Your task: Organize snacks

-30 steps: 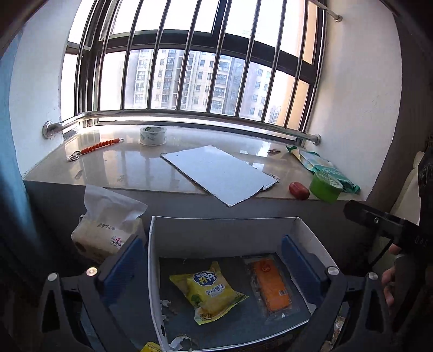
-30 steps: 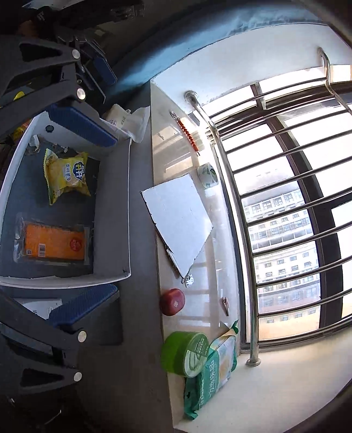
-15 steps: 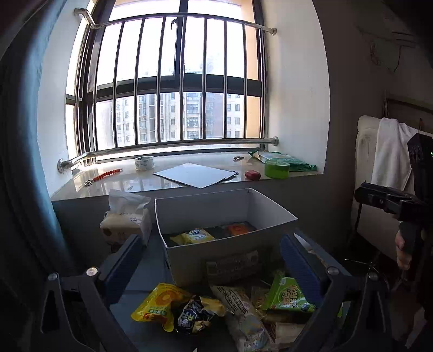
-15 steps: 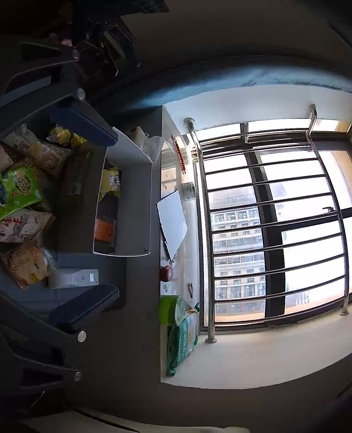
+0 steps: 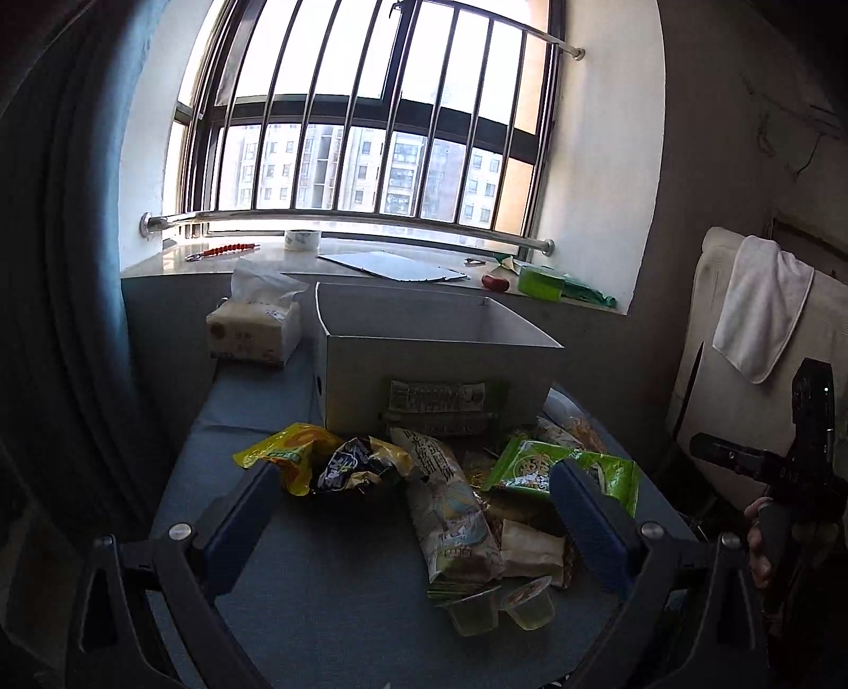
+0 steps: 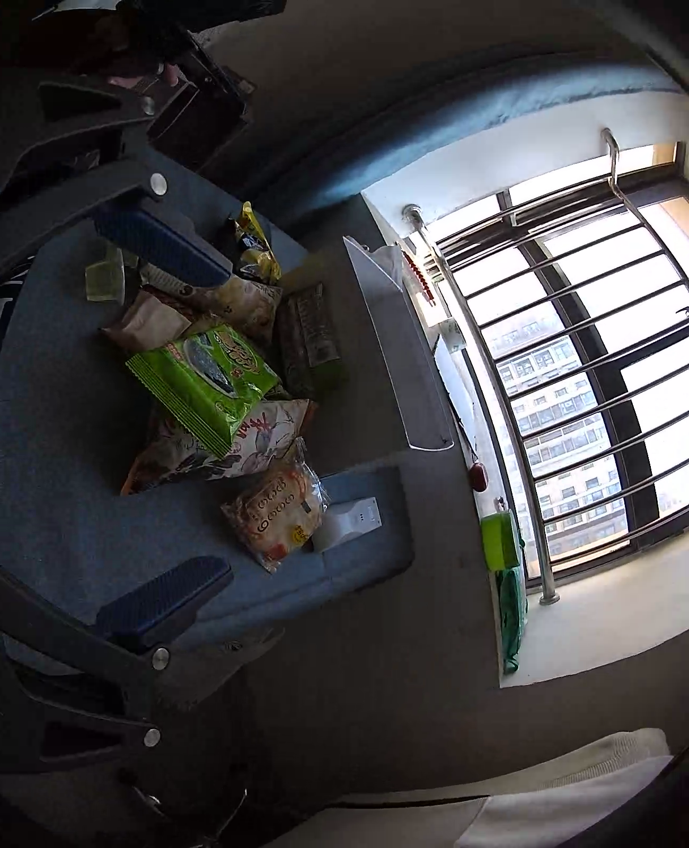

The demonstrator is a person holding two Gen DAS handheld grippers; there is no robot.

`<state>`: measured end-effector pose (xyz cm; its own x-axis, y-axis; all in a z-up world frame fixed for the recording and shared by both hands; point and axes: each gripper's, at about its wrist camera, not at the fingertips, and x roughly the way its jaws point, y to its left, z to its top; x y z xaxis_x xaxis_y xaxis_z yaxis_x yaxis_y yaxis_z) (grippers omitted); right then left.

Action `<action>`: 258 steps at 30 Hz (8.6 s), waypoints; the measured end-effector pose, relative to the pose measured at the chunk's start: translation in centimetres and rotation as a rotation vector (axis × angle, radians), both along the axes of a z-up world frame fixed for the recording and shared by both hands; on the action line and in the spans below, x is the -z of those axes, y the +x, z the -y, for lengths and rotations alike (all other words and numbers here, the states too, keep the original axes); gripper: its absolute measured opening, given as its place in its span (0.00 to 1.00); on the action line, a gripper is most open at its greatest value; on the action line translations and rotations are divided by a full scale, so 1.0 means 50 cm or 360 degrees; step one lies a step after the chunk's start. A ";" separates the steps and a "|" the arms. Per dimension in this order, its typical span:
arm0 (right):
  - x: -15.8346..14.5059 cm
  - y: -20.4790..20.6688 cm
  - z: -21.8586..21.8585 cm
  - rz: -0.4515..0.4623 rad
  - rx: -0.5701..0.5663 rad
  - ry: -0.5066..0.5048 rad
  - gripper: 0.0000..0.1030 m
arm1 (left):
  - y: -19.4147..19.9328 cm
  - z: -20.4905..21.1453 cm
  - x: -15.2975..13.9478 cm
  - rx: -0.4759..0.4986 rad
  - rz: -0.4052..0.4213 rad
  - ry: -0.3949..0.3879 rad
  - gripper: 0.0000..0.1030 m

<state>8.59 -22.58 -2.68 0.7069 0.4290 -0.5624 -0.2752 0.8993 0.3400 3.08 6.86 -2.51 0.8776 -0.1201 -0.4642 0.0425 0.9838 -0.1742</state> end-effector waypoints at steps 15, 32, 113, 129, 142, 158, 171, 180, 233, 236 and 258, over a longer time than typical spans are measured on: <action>0.144 0.329 0.018 -0.0288 -0.0343 -0.0291 1.00 | 0.023 0.021 0.014 0.0064 -0.0070 -0.0012 1.00; 0.120 0.288 0.014 -0.0194 -0.0357 -0.0423 0.24 | 0.104 0.041 0.067 0.0092 -0.0287 -0.0011 1.00; -0.225 0.142 -0.135 0.0426 -0.0246 -0.0183 1.00 | 0.177 -0.014 -0.122 0.0199 0.0071 0.0134 1.00; -0.016 -0.052 -0.036 0.0096 -0.0130 -0.0235 1.00 | -0.013 0.053 0.033 0.0253 -0.0125 0.0054 1.00; 0.060 0.047 -0.211 0.0124 -0.0529 -0.0957 1.00 | 0.004 0.035 0.049 0.0212 -0.0177 0.0028 1.00; 0.090 0.086 -0.253 0.0021 -0.0751 -0.1041 0.71 | 0.031 -0.015 0.093 0.0134 -0.0275 0.0003 1.00; -0.029 -0.014 -0.142 0.0133 -0.0527 -0.0365 0.71 | 0.250 0.011 0.165 0.0109 -0.0536 0.0432 1.00; -0.012 -0.013 -0.123 0.0105 -0.0500 -0.0325 0.71 | 0.341 0.062 0.233 0.0224 -0.0683 0.1025 0.86; -0.137 0.472 -0.203 -0.0029 -0.0131 -0.0080 1.00 | 0.483 -0.064 -0.108 0.0029 -0.0199 0.0049 1.00; -0.147 0.407 -0.192 0.0043 -0.0191 -0.0086 1.00 | 0.417 -0.057 -0.113 0.0066 -0.0148 0.0118 1.00; 0.004 0.001 -0.009 0.0048 -0.0117 -0.0163 1.00 | 0.043 0.023 0.056 0.0215 -0.0202 0.0031 1.00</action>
